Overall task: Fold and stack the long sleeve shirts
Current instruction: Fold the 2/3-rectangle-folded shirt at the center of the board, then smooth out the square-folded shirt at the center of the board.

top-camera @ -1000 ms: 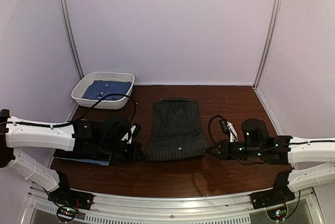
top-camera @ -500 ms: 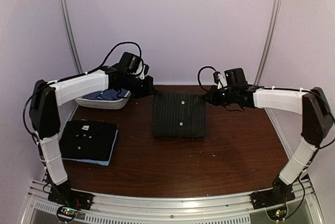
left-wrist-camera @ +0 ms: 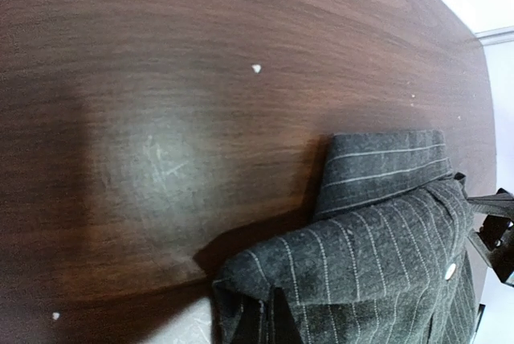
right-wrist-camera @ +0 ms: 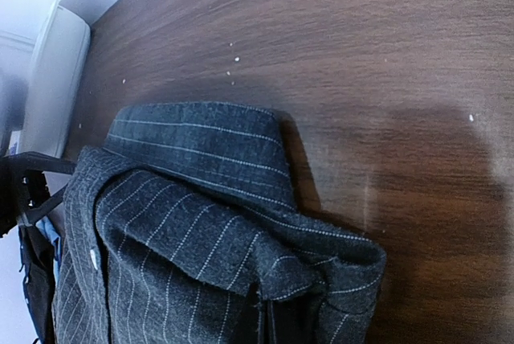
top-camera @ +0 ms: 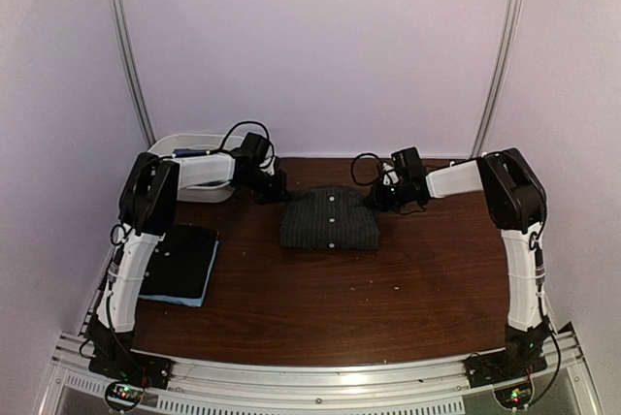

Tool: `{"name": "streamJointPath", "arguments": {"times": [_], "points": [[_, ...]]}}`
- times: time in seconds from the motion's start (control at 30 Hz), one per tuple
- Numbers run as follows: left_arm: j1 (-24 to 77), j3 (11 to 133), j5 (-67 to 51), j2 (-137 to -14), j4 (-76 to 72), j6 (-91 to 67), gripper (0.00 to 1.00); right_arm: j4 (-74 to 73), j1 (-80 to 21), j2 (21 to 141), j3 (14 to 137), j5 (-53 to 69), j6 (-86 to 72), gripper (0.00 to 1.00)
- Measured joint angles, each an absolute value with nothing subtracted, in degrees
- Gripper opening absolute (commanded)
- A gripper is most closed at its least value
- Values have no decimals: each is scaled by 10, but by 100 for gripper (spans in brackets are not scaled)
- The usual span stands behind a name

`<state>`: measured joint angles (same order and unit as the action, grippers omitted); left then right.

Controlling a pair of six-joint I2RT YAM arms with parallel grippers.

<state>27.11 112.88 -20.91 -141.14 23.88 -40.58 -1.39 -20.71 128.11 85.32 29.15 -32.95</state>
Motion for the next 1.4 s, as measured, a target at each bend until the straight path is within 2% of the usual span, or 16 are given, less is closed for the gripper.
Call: {"name": "streamJointPath", "arguments": {"times": [0.1,0.33,0.47,0.6,0.83,1.13,1.2,1.23,1.3,1.4], "points": [[274,1097,-218,-1395,220,-408,0,6,-208,1272,824,302,-329,0],[305,832,-214,-1241,140,-447,0,38,-239,1234,754,312,-321,0],[333,706,-195,-1133,121,-467,0,40,-283,1176,682,308,-317,0],[349,633,-180,-1051,111,-478,0,33,-313,1088,615,297,-317,0],[345,603,-163,-1006,94,-484,0,29,-310,981,597,265,-312,0],[319,650,-170,-1060,88,-476,0,17,-296,1013,616,246,-312,0],[312,668,-174,-1079,88,-471,0,15,-291,1028,630,246,-312,5],[308,677,-175,-1088,90,-468,9,13,-287,1039,641,246,-311,10],[302,697,-176,-1103,92,-462,31,11,-282,1056,660,245,-307,18],[292,722,-171,-1116,107,-449,50,3,-275,1077,688,239,-298,31]]}}
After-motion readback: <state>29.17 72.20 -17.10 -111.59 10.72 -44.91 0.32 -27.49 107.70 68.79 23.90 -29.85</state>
